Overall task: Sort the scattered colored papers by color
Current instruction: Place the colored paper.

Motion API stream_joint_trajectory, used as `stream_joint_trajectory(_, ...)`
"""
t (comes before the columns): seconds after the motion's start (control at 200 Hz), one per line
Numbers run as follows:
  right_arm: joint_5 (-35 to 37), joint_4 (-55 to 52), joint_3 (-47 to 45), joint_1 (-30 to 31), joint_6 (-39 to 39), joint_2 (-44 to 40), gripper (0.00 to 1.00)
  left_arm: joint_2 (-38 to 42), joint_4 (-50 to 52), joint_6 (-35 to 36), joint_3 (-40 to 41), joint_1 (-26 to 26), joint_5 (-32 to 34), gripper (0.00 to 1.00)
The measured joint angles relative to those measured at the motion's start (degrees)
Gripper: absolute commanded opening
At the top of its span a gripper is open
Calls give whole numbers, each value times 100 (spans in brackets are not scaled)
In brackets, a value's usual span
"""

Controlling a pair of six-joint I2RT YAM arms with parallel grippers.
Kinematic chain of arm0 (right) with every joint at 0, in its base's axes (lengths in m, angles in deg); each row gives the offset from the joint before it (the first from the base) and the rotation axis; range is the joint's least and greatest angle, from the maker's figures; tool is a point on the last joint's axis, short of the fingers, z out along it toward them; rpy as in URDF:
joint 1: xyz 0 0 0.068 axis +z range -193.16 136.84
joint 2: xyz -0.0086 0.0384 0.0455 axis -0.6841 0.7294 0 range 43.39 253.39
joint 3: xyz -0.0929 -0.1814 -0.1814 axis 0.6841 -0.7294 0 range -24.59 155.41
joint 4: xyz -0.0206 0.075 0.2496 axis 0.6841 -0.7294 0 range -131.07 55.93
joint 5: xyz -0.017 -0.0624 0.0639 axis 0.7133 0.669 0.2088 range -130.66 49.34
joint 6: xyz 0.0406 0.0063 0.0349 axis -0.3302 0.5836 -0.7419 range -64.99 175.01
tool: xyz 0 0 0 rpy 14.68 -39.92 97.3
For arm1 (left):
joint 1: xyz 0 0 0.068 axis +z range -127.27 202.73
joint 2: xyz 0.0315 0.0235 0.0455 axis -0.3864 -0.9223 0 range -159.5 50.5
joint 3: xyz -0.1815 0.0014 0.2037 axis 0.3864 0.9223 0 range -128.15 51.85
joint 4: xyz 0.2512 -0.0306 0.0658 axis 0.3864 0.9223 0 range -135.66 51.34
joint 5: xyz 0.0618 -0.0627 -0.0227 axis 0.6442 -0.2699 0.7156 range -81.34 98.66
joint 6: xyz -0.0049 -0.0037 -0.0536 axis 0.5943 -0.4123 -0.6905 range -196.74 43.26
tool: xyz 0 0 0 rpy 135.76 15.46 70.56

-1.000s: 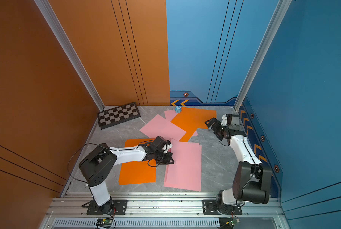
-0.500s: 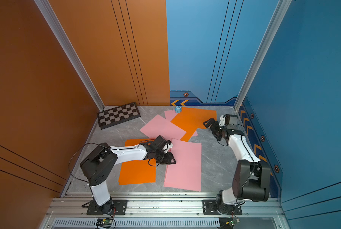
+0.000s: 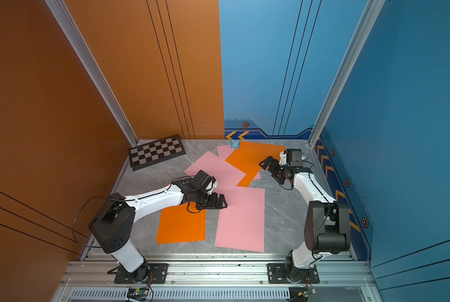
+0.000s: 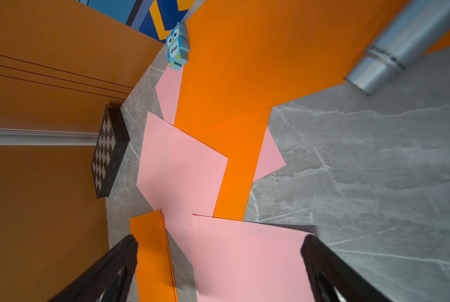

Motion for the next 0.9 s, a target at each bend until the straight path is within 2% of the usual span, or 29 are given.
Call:
stream_joint_trajectory(0.24,39,-164,1060,669,240,1169,100,-33,57,98,-599,1134,13,98)
stream_joint_trajectory(0.365,39,-361,1843,973,546,1864,100,-402,4,52,-1051,1727,-98,98)
stream_joint_trajectory(0.495,37,-616,2555,1191,859,2465,100,-831,-297,-306,-1137,2186,-341,98)
stream_joint_trajectory(0.606,37,-793,3123,1274,1060,2951,100,-1209,-455,-686,-1202,2387,-481,98)
stream_joint_trajectory(0.901,31,-1320,4266,1320,1550,3912,100,-1873,-621,-1528,-1663,2531,-527,98)
